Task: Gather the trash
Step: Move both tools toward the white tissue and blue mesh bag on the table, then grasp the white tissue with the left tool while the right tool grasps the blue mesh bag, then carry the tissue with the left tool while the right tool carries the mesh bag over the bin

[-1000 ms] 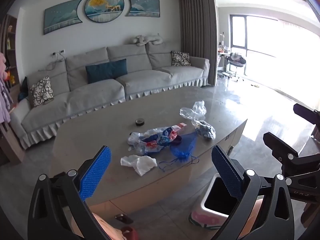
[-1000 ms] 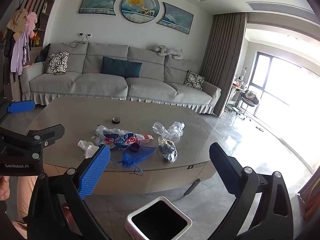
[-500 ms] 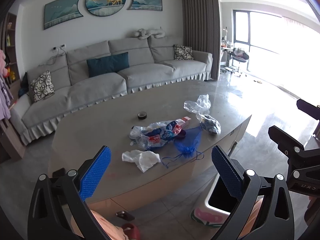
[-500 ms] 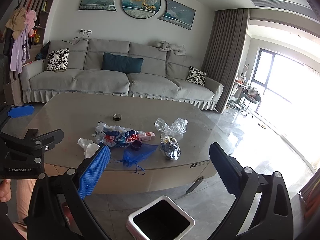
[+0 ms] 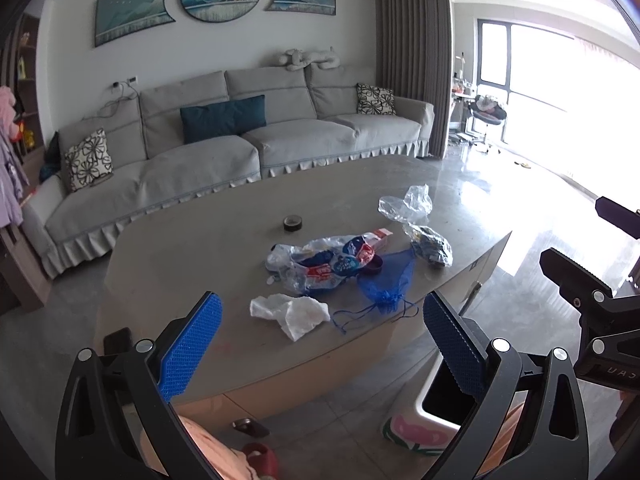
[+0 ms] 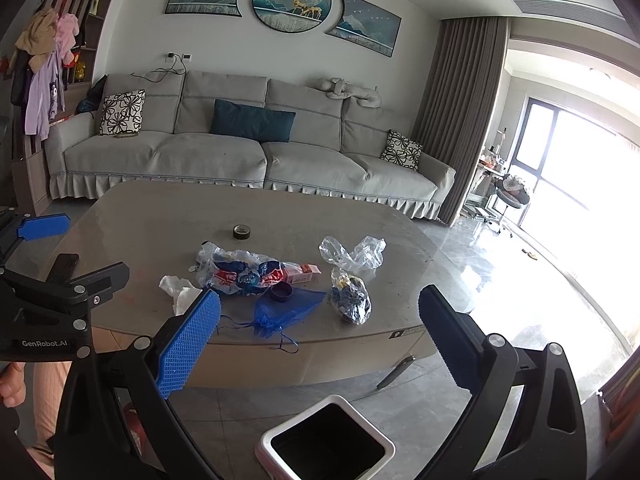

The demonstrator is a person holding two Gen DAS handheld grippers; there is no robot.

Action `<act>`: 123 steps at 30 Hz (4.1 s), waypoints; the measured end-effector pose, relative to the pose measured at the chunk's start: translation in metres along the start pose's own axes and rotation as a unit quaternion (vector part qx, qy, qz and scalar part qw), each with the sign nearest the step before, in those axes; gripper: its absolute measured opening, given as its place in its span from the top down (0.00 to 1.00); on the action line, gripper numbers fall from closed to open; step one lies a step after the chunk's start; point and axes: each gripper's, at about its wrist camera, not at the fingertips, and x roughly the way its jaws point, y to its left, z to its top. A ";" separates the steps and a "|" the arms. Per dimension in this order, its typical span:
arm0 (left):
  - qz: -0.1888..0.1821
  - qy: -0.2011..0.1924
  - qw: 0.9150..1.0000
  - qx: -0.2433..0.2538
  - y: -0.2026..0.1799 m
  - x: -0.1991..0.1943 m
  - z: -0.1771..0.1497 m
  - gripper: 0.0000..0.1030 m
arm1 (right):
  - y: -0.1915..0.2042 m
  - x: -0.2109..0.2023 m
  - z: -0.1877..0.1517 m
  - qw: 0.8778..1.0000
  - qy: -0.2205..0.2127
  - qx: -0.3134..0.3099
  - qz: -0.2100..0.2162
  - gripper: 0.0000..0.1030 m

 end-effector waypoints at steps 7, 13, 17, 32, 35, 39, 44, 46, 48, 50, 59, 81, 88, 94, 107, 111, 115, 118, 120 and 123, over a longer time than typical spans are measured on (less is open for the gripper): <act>0.004 0.006 1.000 -0.004 0.004 0.009 0.000 0.04 | 0.004 0.011 0.004 1.000 0.006 -0.003 0.005 0.04; 0.005 0.017 1.000 -0.008 0.006 0.020 0.000 0.04 | 0.007 0.023 0.005 1.000 0.012 -0.002 0.012 0.04; 0.006 0.020 1.000 -0.013 0.013 0.027 0.000 0.04 | 0.010 0.032 0.005 1.000 0.010 0.002 0.019 0.04; -0.018 0.034 0.999 -0.021 0.028 0.103 -0.014 0.04 | 0.028 0.122 -0.008 0.998 0.054 -0.003 0.037 0.04; -0.023 0.039 0.999 -0.019 0.030 0.121 -0.017 0.04 | 0.030 0.141 -0.011 0.997 0.064 -0.003 0.033 0.04; -0.022 0.055 0.998 -0.009 0.034 0.153 -0.027 0.04 | 0.032 0.166 -0.018 0.997 0.075 -0.004 0.023 0.04; -0.017 0.083 0.996 -0.020 0.040 0.192 -0.038 0.04 | 0.034 0.189 -0.027 0.995 0.096 0.011 0.038 0.04; -0.014 0.092 0.996 -0.018 0.040 0.207 -0.042 0.04 | 0.036 0.199 -0.028 0.994 0.103 0.011 0.039 0.04; -0.009 0.100 0.995 -0.014 0.040 0.221 -0.046 0.04 | 0.037 0.205 -0.030 0.993 0.108 0.010 0.038 0.04; -0.006 0.110 0.994 -0.012 0.041 0.237 -0.051 0.04 | 0.038 0.212 -0.030 0.993 0.111 0.011 0.037 0.04; -0.008 0.149 0.988 -0.031 0.047 0.280 -0.069 0.05 | 0.044 0.226 -0.035 0.993 0.117 -0.009 0.023 0.04; -0.007 0.118 0.993 -0.020 0.046 0.290 -0.098 0.30 | 0.051 0.269 -0.058 0.988 0.127 0.047 0.081 0.04; -0.059 0.114 0.990 -0.055 0.059 0.275 -0.088 0.88 | 0.039 0.271 -0.071 0.987 0.136 0.062 0.058 0.04; -0.048 0.049 0.996 -0.053 0.065 0.243 -0.069 0.88 | 0.037 0.285 -0.085 0.984 0.153 0.074 0.046 0.04; -0.092 0.012 0.995 -0.038 0.049 0.220 -0.052 0.87 | 0.038 0.314 -0.109 0.978 0.168 0.112 0.047 0.35; -0.096 0.012 0.995 -0.035 0.048 0.220 -0.051 0.87 | 0.042 0.308 -0.103 0.980 0.168 0.094 0.051 0.80; -0.101 0.009 0.994 -0.036 0.049 0.217 -0.050 0.87 | 0.041 0.294 -0.090 0.985 0.157 0.065 0.036 0.86; -0.105 0.002 0.994 -0.037 0.048 0.214 -0.048 0.87 | 0.041 0.279 -0.073 0.990 0.137 0.025 0.010 0.86; -0.108 -0.001 0.994 -0.035 0.047 0.213 -0.048 0.87 | 0.038 0.270 -0.060 0.993 0.122 0.004 -0.004 0.86; -0.109 -0.007 0.994 -0.032 0.043 0.210 -0.047 0.87 | 0.032 0.260 -0.044 0.994 0.106 -0.014 -0.020 0.86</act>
